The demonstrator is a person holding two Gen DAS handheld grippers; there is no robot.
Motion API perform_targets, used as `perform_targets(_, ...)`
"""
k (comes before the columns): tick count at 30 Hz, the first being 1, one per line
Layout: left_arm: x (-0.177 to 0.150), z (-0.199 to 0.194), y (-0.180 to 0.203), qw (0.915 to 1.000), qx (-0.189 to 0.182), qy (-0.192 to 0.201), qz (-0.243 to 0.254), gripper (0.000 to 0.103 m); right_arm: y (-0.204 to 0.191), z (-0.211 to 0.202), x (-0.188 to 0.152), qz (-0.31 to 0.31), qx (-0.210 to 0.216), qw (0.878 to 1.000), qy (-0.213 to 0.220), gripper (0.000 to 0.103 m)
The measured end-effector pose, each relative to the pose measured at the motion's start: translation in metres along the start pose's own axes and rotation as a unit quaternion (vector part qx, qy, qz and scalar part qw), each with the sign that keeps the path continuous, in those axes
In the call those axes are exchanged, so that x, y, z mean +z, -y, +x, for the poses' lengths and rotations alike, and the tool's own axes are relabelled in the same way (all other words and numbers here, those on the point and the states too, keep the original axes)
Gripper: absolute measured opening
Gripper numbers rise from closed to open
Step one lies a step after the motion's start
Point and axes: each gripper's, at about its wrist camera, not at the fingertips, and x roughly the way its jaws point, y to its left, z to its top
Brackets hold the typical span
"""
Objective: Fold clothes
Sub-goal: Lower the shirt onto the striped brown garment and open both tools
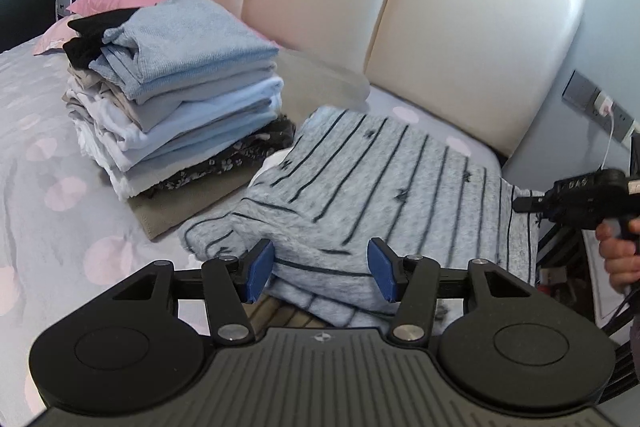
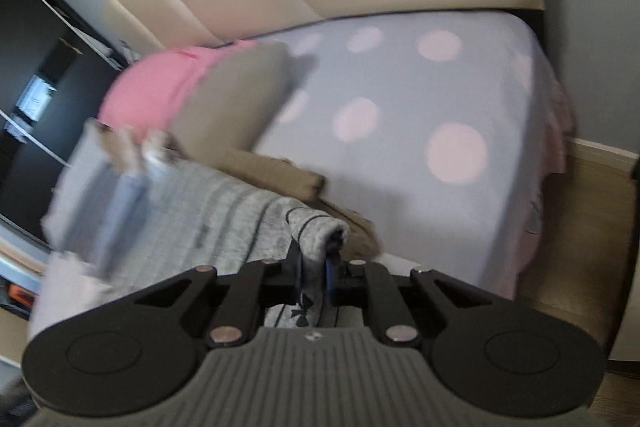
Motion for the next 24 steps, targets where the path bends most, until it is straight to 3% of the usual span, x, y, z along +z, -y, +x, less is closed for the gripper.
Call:
perform_targets(3,0.000,0.002,-0.001,0.9997,0.014,-0.006,0.017,0.048,0.012,0.012,-0.008,0.020,-0.016,1.000,-0.001,0.020)
perform_targets(5,0.000,-0.002,-0.002,0.9997,0.015,-0.005,0.020,0.048,0.011,0.007,-0.009,0.012,-0.027,1.000,0.007,0.033)
perform_targets(6,0.001,-0.006,-0.002,0.9996,0.016,-0.003,0.023,0.048,0.009,0.002,-0.009,0.002,-0.034,0.999,0.014,0.035)
perform_targets(9,0.004,-0.015,0.002,0.9988,0.025,0.005,0.042,0.048,-0.007,-0.017,-0.011,-0.051,-0.054,0.996,0.047,0.036)
perform_targets(12,0.010,-0.022,0.009,0.9982,0.024,0.014,0.054,0.048,-0.027,-0.040,-0.015,-0.110,-0.090,0.985,0.097,0.039)
perform_targets(14,0.016,-0.023,0.015,0.9981,0.011,0.017,0.058,0.048,-0.044,-0.047,-0.018,-0.144,-0.091,0.978,0.122,0.048)
perform_targets(17,0.020,-0.014,0.025,0.9976,-0.010,0.015,0.067,0.045,-0.068,-0.055,-0.022,-0.192,-0.089,0.965,0.155,0.045)
perform_targets(20,0.019,0.005,0.033,0.9976,-0.016,0.007,0.067,0.045,-0.092,-0.031,-0.028,-0.229,-0.062,0.963,0.125,0.030)
perform_targets(24,0.015,0.032,0.035,0.9980,-0.023,-0.014,0.058,0.044,-0.121,0.009,-0.038,-0.282,-0.053,0.955,0.080,0.030)
